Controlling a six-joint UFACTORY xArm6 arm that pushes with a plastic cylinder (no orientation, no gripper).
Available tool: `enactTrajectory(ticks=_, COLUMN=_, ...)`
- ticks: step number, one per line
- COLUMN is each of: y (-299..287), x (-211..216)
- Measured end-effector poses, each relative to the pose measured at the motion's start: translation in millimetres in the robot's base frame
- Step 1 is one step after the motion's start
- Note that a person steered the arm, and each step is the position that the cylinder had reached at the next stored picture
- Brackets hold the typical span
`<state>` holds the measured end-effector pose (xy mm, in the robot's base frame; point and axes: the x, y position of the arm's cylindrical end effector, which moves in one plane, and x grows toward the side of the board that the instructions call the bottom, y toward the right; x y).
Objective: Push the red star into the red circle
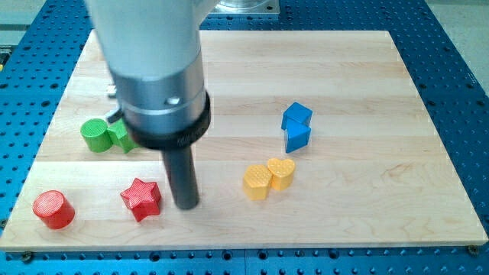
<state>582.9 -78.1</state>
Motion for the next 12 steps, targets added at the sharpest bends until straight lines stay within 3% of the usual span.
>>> enactTrajectory(ticks=2, y=-48.0, x=5.7)
enactTrajectory(ticks=3, y=-13.3, x=-9.9)
enactTrajectory(ticks=4, y=-24.3, x=-13.0)
enactTrajectory(ticks=7, y=-92.0, x=-2.1)
enactTrajectory(ticks=12, y=-98.1, x=10.1)
